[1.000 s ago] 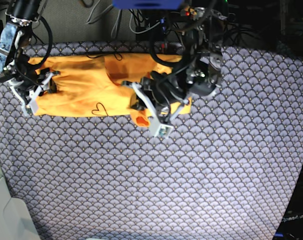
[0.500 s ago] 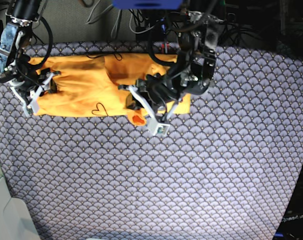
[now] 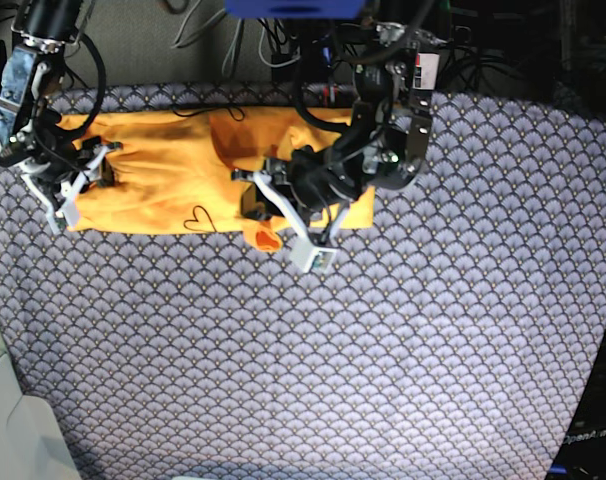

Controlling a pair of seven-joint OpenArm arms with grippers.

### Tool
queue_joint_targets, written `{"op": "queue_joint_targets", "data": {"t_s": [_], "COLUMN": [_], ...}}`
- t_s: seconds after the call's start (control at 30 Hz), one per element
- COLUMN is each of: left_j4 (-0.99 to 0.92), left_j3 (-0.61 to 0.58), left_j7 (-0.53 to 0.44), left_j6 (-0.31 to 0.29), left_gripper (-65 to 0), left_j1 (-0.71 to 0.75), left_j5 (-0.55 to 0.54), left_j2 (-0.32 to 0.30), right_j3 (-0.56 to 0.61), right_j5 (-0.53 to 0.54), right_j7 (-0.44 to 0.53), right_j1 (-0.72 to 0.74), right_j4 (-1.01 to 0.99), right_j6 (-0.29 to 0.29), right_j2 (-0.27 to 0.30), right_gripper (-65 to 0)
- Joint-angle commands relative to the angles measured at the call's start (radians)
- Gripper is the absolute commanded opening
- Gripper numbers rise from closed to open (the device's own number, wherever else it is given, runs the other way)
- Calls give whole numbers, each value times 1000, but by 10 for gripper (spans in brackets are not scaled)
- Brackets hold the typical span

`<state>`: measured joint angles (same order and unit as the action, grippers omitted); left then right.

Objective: Fold the T-shirt properly
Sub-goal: 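Lower the folded end onto the strip's middle with the left gripper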

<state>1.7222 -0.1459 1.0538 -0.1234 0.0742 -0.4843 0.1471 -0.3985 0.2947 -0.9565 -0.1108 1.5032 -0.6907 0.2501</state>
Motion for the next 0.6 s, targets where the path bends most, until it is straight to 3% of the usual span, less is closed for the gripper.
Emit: {"op": "queue_joint_targets", "data": {"t_s": [0.0, 0.1, 0.33, 0.57], "left_j4": [17, 17, 20, 60], "left_j3": [-13, -39, -60, -54], "left_j7": [-19, -19, -19, -19], "left_j6": [-5, -5, -5, -12], "left_gripper": [-650, -617, -346, -333], "left_j1": [-12, -14, -9, -7], "left_j5": [-27, -26, -27, -30], "left_j2": [10, 10, 10, 10], "right_j3": [14, 14, 14, 14], "right_j5": [19, 19, 19, 19], "right_j7": [-31, -31, -31, -29], "right_j1": [-2, -2, 0, 0], "right_j4": [-2, -2, 0, 0], "right_j6": [-7, -7, -7, -7], "right_j2": [-4, -4, -4, -4], "right_gripper": [-398, -398, -398, -398]}}
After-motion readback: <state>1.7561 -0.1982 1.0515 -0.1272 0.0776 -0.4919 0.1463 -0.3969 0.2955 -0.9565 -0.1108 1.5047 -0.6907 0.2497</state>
